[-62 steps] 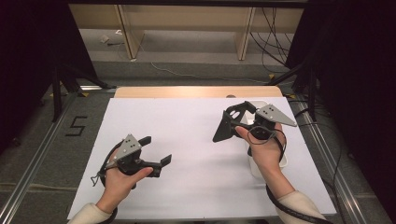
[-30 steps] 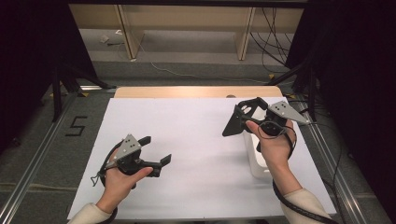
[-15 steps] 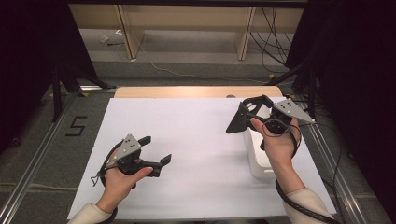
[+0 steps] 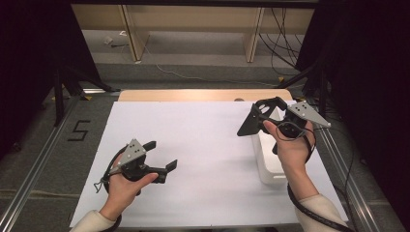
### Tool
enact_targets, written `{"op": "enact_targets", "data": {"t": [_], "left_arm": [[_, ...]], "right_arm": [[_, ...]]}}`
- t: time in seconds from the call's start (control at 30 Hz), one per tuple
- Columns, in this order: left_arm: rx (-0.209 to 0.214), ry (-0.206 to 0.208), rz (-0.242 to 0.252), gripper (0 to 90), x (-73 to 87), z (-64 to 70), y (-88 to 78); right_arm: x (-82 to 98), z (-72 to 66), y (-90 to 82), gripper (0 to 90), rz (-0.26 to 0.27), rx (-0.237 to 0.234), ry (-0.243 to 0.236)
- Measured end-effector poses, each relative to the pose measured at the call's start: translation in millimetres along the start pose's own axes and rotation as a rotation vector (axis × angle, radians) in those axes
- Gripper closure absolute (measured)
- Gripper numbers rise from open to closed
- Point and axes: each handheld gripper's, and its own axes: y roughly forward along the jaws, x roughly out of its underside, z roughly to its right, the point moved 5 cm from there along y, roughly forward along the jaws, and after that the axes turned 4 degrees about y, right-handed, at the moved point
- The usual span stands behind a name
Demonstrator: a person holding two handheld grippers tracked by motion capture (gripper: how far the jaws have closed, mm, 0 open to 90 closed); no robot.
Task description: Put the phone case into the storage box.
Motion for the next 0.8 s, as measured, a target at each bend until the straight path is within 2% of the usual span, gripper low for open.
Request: {"op": "enact_targets", "data": {"t": [0.8], "left_arm": [[-0.002,0.001,0.002,0.0,-0.3,-0.4,-0.2]], "right_arm": [[-5.2,13.2,-4.5,14.9,0.015,0.042,0.003]]}}
